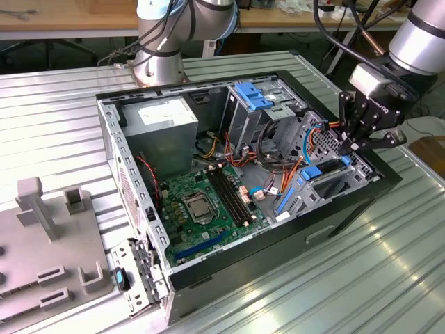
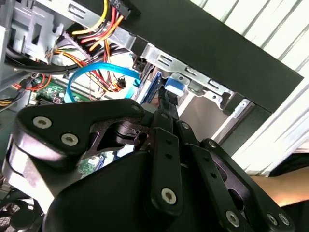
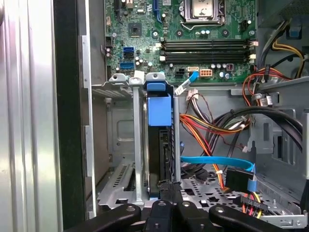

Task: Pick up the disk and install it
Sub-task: 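Insert the first disk wire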

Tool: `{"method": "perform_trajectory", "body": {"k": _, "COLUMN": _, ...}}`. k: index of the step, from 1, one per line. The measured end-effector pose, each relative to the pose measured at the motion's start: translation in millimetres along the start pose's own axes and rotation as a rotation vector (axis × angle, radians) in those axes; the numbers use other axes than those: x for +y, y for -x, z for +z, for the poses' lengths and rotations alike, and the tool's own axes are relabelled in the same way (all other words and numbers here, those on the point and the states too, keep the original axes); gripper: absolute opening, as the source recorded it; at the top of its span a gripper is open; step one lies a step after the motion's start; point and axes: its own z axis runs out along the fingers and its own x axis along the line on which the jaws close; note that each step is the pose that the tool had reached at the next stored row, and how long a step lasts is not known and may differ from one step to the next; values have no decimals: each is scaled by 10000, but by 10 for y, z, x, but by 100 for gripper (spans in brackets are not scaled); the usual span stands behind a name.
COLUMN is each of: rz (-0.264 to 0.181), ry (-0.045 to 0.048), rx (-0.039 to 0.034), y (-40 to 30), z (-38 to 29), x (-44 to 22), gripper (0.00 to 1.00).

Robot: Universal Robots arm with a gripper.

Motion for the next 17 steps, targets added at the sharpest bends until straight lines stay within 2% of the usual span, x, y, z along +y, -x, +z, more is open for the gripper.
{"method": "perform_trajectory", "body": {"k": 5, "rz": 1, "ry": -35, "rx": 28, "y": 37, "z": -50, "x": -4, "gripper": 11}}
{"method": "perform_trajectory", "body": {"k": 7, "rz": 0, "ry": -35, "rx": 27, "y": 70, "z": -92, "x": -5, "gripper": 11}}
{"method": "perform_trajectory", "body": {"k": 12, "rz": -43, "ry": -42, "rx": 26, "y": 155, "z": -125, "x": -5, "gripper": 11}}
{"method": "perform_trajectory", "body": {"k": 15, "rz": -342, "ry": -48, "rx": 20, "y": 190, "z": -126, "x": -4, "gripper": 11}}
{"method": "perform_trajectory", "body": {"k": 17, "rz": -742, "ry": -56, "rx": 14, "y": 209, "z": -127, "x": -4, "gripper": 11}}
